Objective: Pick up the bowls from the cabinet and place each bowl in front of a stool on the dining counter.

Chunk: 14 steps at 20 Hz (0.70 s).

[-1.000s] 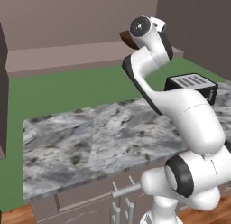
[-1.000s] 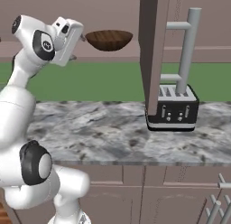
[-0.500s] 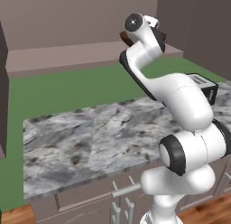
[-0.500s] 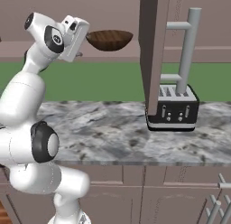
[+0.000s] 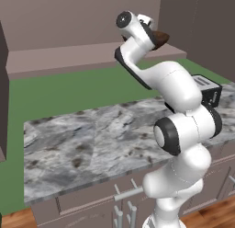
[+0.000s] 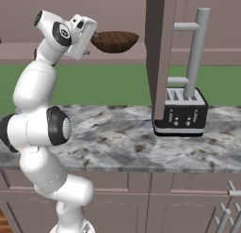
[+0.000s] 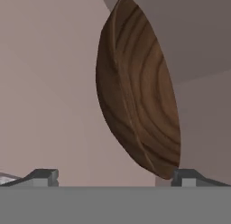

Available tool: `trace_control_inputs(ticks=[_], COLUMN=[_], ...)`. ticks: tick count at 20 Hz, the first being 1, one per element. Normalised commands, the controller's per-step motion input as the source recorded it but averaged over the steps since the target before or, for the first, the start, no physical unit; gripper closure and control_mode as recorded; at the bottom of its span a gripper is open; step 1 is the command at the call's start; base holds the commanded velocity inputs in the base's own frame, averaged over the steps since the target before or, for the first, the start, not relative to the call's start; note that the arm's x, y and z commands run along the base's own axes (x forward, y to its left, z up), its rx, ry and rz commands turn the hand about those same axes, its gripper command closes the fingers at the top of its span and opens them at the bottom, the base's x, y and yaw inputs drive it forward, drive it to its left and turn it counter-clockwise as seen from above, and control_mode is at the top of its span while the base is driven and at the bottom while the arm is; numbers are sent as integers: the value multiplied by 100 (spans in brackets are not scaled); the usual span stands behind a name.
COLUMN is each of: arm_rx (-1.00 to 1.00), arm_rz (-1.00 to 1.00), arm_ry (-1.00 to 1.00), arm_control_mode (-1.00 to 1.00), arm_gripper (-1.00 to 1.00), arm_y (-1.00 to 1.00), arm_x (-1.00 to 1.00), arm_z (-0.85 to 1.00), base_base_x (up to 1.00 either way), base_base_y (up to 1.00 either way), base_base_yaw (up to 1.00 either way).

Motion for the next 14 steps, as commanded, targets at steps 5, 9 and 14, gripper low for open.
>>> trace_control_inputs(ticks=[5,9,14], arm_rx=[0,0,6], arm_rz=[-8,-5,-5], arm_ry=[0,1,0], arm_control_mode=[-100,-100,-100], arm_gripper=[-100,-100,-100], arm_y=[7,1,0], arm_x=[46,28,22], arm_z=[0,0,0], base_base_x=[0,0,0], base_base_y=[0,0,0], base_base_yaw=[0,0,0])
